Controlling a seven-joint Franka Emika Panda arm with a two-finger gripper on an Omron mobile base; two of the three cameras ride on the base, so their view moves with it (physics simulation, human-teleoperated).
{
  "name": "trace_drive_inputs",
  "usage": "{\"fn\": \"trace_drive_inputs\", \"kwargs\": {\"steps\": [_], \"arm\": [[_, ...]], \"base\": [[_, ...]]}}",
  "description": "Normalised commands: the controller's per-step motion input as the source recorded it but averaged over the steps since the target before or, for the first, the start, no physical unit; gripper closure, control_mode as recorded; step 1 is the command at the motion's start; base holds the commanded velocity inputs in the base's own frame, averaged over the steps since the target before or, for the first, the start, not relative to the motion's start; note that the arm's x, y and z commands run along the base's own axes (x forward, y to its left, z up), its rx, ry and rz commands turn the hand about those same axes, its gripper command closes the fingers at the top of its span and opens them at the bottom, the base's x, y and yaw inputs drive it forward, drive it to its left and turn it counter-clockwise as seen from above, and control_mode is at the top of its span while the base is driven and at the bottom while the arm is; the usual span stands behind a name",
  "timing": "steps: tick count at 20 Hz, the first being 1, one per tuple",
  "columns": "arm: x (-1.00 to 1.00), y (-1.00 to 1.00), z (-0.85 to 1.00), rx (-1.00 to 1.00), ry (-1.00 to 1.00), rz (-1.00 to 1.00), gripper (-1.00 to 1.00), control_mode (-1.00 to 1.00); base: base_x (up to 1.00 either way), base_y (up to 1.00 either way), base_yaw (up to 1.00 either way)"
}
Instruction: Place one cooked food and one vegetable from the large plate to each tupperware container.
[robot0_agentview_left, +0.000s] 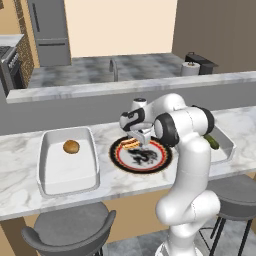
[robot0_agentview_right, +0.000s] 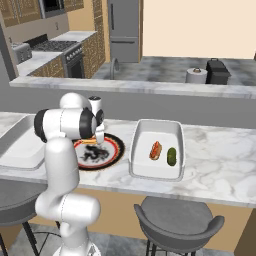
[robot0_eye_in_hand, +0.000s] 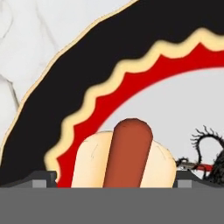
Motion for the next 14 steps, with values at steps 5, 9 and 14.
{"fn": "trace_drive_inputs", "kwargs": {"steps": [5,9,14], "arm": [[0.00,0.01,-0.07,0.00,0.00,0.00,-1.00,-1.00],[0.00,0.01,-0.01,0.00,0.00,0.00,-1.00,-1.00],[0.00,0.04,-0.05,0.00,0.00,0.00,-1.00,-1.00]], "base": [[0.00,0.00,0.00],[0.00,0.00,0.00],[0.00,0.00,0.00]]}}
